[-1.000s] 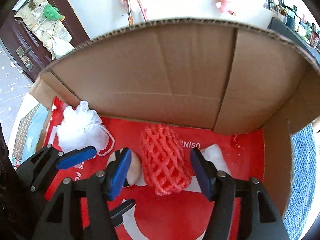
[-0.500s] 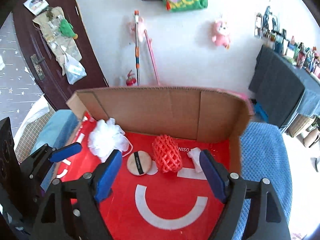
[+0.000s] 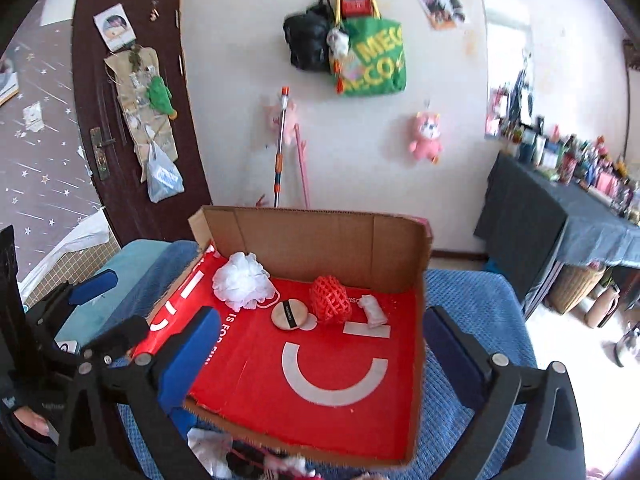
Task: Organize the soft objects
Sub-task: 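Lift both tools out of the box and back over the bedspread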
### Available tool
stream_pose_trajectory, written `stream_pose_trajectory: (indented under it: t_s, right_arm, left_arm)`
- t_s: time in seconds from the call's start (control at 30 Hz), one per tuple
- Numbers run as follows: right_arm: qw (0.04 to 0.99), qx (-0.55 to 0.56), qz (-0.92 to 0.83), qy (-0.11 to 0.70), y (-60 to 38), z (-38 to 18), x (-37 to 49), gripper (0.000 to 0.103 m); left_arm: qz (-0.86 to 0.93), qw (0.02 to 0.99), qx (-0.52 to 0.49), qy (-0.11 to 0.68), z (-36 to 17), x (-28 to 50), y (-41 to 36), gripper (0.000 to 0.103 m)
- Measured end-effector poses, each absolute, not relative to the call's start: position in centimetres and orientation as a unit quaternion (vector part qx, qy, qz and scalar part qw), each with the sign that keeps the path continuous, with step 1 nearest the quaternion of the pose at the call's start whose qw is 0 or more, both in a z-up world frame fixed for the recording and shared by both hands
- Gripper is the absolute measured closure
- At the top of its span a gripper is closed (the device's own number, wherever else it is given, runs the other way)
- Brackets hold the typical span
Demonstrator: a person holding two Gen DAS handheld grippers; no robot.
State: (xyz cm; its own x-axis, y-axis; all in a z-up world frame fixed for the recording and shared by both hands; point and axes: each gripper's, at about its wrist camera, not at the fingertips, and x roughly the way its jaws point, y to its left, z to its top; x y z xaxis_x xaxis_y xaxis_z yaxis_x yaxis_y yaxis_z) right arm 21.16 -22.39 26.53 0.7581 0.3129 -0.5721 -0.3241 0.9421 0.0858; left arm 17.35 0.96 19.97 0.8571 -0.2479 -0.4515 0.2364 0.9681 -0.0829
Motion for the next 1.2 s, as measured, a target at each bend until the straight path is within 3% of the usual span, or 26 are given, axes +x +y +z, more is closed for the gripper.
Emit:
stream_pose_trajectory:
  t_s: [0.3,0.57,0.87,1.2]
  right_arm:
    - [0.957,-0.016,0.163,0.241,-23.2,25.9,11.6,0.0]
    - [0.962,-0.006,0.142,0.232,-23.1,21.8,6.6,0.0]
    - [0.971,-0.001,0.11,0.21,-22.8,17.4,3.4,0.0]
    - [0.972,-0.012,0.083,0.22,-22.4,12.5,2.0,0.0]
  left_arm:
    - [-0.112,0.976,0.005,0.189,18.4,9.0,1.2,0.0]
    - [-0.101,0.979,0.01,0.177,15.8,4.4,0.6,0.0]
    - [-0.087,0.98,0.001,0.178,12.9,2.4,0.8,0.0]
    - [-0.073,0.97,-0.015,0.23,8.2,2.7,1.1,0.0]
